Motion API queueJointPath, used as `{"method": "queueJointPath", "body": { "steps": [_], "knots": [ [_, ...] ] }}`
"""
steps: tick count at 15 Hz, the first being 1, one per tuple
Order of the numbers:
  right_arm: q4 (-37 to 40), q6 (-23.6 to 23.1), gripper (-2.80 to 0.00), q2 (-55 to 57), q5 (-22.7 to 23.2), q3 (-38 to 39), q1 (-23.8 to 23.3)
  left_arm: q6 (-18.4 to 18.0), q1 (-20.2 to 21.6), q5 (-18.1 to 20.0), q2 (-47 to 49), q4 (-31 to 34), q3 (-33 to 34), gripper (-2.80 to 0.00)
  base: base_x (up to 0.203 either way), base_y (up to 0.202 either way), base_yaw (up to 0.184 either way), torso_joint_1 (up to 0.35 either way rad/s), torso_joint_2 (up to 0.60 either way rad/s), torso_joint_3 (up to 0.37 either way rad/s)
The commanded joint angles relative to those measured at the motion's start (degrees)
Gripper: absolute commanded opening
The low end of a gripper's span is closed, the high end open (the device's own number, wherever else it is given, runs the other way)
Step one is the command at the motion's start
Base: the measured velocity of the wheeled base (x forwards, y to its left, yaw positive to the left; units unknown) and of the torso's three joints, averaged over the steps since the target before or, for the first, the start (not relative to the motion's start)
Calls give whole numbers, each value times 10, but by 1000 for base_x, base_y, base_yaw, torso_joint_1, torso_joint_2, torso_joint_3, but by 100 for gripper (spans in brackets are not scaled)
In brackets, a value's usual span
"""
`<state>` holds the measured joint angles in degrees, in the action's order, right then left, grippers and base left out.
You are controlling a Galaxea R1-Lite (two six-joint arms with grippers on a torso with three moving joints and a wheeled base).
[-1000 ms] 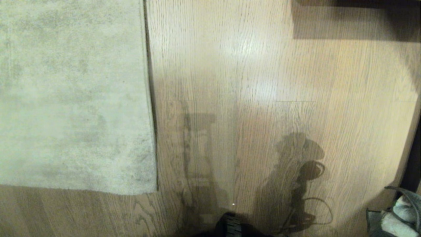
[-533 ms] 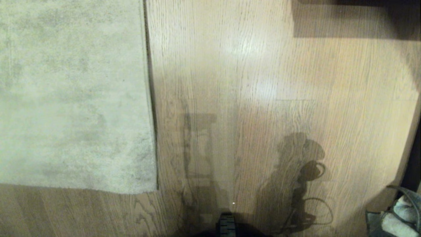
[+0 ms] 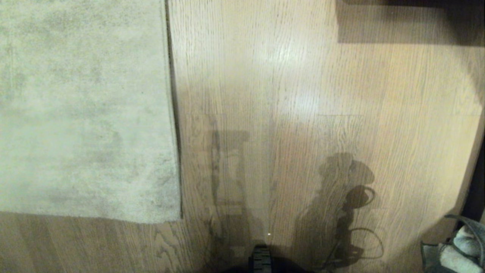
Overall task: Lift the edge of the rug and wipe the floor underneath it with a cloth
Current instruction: Put down the rag
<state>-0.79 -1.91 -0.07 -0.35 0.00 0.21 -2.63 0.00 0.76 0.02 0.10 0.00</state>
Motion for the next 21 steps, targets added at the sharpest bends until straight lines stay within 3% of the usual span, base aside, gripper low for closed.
{"method": "queueJointPath", "body": {
  "steps": [1,6,10,15,21],
  "knots": [
    [12,4,-280,2,3,-1,0,0,0,0,1,0,0,-280,0,0,0,0,0,0],
    [31,2,-280,59,5,-26,1,0,0,0,1,0,0,-280,0,0,0,0,0,0],
    [-37,2,-280,224,13,-57,14,0,0,0,1,0,0,-280,0,0,0,0,0,0],
    [-246,-2,-280,473,15,-65,19,0,0,0,1,0,0,-280,0,0,0,0,0,0],
    [-557,0,-280,740,16,-79,14,0,0,0,1,0,0,-280,0,0,0,0,0,0]
  ]
}}
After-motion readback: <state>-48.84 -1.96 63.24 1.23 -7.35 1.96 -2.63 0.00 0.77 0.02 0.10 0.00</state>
